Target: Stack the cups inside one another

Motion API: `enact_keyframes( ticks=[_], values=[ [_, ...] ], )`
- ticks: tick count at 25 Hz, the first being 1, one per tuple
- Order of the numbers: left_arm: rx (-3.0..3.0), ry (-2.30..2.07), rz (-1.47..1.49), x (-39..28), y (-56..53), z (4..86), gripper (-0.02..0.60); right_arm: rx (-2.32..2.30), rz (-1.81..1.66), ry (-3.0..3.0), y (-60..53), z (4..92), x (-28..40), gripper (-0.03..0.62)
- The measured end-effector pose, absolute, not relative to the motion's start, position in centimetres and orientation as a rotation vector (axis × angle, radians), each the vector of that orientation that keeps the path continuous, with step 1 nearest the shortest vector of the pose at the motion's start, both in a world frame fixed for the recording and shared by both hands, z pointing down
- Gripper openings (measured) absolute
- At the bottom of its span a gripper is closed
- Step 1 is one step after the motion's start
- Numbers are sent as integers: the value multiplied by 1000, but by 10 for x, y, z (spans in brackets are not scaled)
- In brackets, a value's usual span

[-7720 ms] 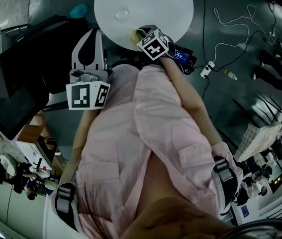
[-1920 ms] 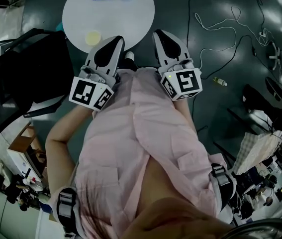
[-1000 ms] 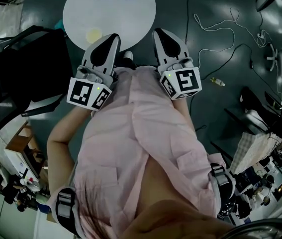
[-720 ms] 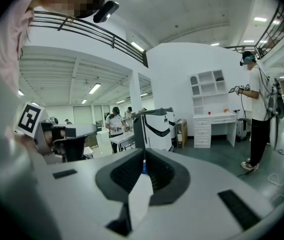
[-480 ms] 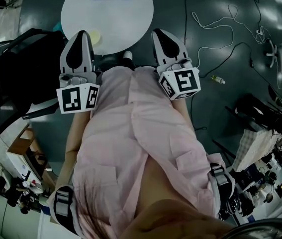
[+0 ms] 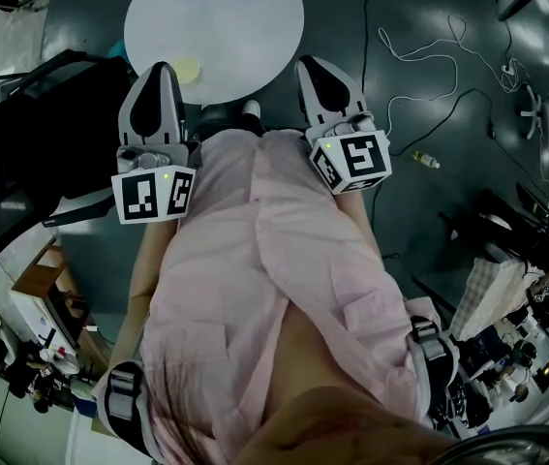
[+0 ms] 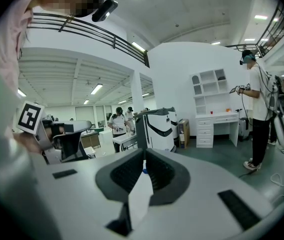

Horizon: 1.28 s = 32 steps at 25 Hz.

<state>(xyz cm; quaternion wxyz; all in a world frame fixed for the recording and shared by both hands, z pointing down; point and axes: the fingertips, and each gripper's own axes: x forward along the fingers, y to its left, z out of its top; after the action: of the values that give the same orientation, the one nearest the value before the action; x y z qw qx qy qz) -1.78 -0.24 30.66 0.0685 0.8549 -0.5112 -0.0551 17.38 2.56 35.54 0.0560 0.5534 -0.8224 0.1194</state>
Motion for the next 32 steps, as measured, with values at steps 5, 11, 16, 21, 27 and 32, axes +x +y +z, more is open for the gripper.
enact_keyframes(
  ticks=[5, 11, 16, 21, 27, 32],
  values=[
    [2603, -1511, -173, -15, 1, 304, 15, 1670, 364, -2505, 26, 356, 172, 38],
    [2554, -1546, -219, -25, -3, 305, 17, 1688, 371, -2503, 26, 356, 177, 38],
    [2586, -1519, -179, -14, 0, 307, 17, 1701, 380, -2493, 26, 357, 182, 38],
    [2583, -1513, -181, -10, 0, 308, 15, 1704, 385, -2489, 26, 359, 183, 38],
    [2569, -1532, -181, -13, -4, 308, 15, 1711, 393, -2483, 25, 360, 186, 38],
    [2553, -1530, -184, -11, -7, 307, 15, 1723, 400, -2477, 24, 359, 188, 38]
  ],
)
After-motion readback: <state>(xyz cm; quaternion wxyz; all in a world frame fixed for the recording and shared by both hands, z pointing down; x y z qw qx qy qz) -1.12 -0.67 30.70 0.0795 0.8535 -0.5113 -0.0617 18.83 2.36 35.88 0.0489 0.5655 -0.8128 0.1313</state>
